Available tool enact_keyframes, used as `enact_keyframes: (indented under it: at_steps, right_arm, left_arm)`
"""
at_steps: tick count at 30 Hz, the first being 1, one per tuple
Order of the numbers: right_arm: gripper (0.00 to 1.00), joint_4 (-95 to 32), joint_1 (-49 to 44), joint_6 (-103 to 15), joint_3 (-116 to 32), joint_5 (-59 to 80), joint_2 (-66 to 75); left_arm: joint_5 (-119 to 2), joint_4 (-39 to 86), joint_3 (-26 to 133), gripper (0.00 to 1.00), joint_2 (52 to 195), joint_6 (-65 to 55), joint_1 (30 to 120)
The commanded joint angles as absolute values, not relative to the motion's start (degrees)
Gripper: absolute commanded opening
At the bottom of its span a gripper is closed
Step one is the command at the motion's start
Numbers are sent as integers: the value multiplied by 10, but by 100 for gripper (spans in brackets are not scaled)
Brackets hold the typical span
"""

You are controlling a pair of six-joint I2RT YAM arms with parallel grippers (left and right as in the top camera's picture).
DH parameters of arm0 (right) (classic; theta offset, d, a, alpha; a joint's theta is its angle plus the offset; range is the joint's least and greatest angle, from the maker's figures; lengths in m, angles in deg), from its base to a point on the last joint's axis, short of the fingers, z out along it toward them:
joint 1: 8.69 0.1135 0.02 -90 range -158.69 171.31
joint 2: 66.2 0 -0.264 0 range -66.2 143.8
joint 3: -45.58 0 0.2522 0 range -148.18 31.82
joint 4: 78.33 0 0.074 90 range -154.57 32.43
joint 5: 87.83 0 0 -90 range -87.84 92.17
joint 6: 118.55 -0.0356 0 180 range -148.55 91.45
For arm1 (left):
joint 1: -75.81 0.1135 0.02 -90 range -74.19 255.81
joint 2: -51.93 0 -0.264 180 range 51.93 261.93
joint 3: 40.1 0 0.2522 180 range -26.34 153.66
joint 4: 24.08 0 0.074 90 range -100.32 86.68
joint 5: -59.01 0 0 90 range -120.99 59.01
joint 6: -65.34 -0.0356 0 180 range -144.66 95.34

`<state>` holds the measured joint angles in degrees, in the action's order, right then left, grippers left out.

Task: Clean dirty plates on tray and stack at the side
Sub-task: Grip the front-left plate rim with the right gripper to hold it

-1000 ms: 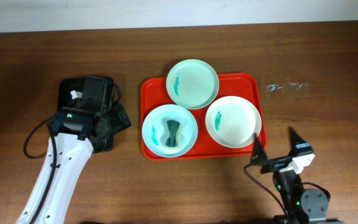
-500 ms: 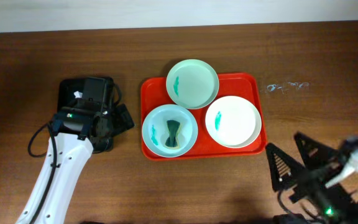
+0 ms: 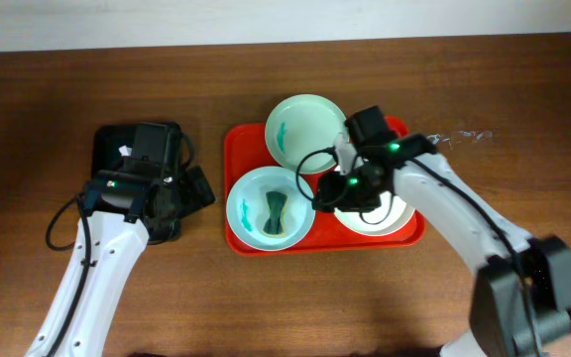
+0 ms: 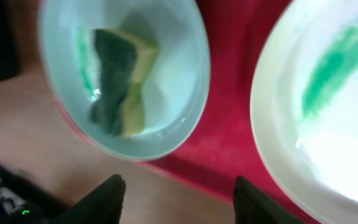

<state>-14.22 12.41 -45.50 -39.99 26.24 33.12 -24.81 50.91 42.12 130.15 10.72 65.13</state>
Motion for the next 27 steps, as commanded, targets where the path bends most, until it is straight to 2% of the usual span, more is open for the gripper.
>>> enact_keyframes:
  at_steps: [1, 5, 17, 19, 20, 22, 25, 26, 27]
  right_arm:
    - [52, -171, 132, -465, -397, 242, 394]
    - [37, -216, 131, -430, -397, 273, 438]
    - [36, -304, 130, -409, -355, 281, 451]
    - [30, -310, 130, -410, -355, 281, 459]
    - [26, -317, 130, -410, -355, 283, 472]
    - [26, -328, 129, -410, -355, 294, 490]
    - [13, -340, 121, -408, -355, 339, 495]
    - [13, -340, 119, -408, -355, 347, 495]
    - [10, -339, 115, -407, -355, 350, 495]
  left_arm:
    - [-248, 510, 421, 99, 1300, 98, 654]
    - [-248, 508, 421, 99, 1300, 98, 654]
    - [-290, 508, 421, 99, 1300, 84, 654]
    - [-313, 503, 421, 100, 1300, 56, 654]
    - [-327, 501, 421, 96, 1300, 40, 654]
    - [-349, 500, 419, 86, 1301, 37, 654]
    - [-369, 493, 410, 49, 1306, 37, 654]
    - [-386, 489, 406, 45, 1311, 35, 654]
    - [-412, 477, 400, 36, 1318, 18, 653]
